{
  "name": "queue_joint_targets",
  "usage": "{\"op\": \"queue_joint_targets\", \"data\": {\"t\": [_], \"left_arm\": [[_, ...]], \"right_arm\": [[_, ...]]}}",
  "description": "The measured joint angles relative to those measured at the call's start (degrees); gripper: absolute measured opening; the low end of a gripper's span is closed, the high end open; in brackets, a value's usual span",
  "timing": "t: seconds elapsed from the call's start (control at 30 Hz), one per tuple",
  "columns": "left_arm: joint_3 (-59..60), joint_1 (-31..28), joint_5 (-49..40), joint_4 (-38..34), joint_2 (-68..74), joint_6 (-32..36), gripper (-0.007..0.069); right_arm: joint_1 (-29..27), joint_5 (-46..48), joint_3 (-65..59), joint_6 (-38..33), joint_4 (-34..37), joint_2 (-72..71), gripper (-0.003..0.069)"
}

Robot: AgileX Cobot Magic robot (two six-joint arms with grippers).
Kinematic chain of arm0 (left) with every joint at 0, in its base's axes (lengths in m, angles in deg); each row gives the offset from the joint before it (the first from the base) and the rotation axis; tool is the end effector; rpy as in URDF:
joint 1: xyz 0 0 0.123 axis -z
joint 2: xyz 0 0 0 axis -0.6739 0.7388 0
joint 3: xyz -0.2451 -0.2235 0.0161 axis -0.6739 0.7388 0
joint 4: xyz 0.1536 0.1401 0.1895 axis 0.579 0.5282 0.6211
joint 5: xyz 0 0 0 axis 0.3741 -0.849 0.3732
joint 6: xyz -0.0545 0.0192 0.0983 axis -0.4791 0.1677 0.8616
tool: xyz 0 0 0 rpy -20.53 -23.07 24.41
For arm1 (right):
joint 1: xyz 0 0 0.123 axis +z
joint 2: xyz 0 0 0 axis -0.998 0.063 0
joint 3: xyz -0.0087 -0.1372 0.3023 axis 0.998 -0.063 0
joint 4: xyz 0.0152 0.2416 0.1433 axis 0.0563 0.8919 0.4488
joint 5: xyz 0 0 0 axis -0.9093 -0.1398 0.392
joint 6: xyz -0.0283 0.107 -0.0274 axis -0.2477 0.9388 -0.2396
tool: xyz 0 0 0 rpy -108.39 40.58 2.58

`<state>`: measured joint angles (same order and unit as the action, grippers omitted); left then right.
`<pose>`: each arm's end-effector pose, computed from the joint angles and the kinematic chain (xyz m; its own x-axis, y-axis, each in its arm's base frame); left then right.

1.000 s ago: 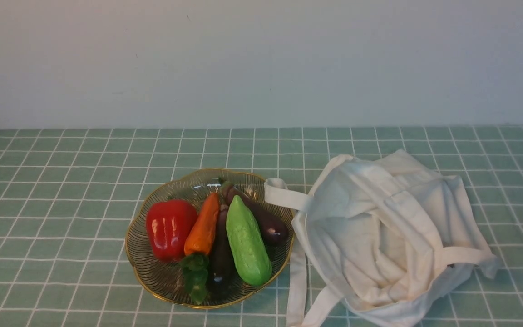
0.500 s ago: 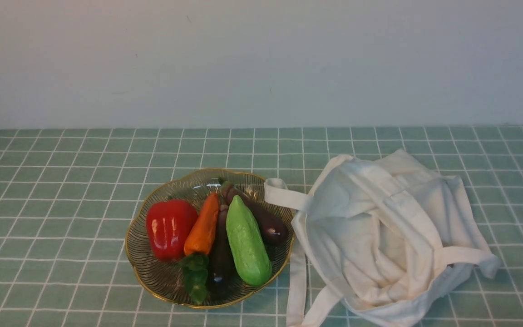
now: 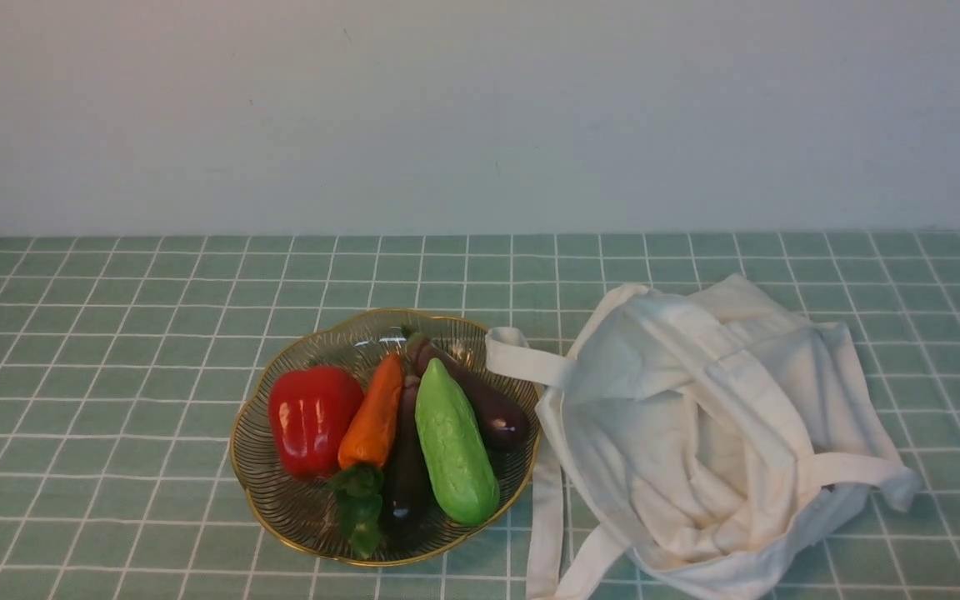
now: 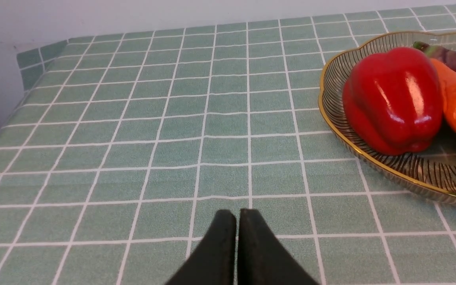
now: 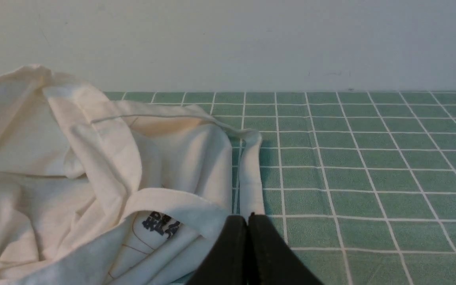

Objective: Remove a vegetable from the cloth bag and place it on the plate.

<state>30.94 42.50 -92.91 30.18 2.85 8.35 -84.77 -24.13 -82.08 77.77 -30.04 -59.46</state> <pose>0.0557 0.0013 0.1610 -0.3184 0.0371 -0.9472 0.0025 0.9993 0.0384 0.0579 -0.0010 0.1657 -0.2767 0.0314 -0.9604 0.0058 0.9995 0.0310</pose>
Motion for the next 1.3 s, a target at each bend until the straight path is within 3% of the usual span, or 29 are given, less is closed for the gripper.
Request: {"op": "queue_joint_targets", "data": {"t": [0.3, 1.3], "left_arm": [[0.0, 0.0, 0.0, 0.0, 0.0, 0.0, -0.0005], [0.0, 0.0, 0.0, 0.0, 0.0, 0.0, -0.0005]], "right_arm": [[2.4, 0.0, 0.0, 0.0, 0.0, 0.0, -0.0015], [2.4, 0.0, 0.0, 0.0, 0.0, 0.0, -0.0015]]}}
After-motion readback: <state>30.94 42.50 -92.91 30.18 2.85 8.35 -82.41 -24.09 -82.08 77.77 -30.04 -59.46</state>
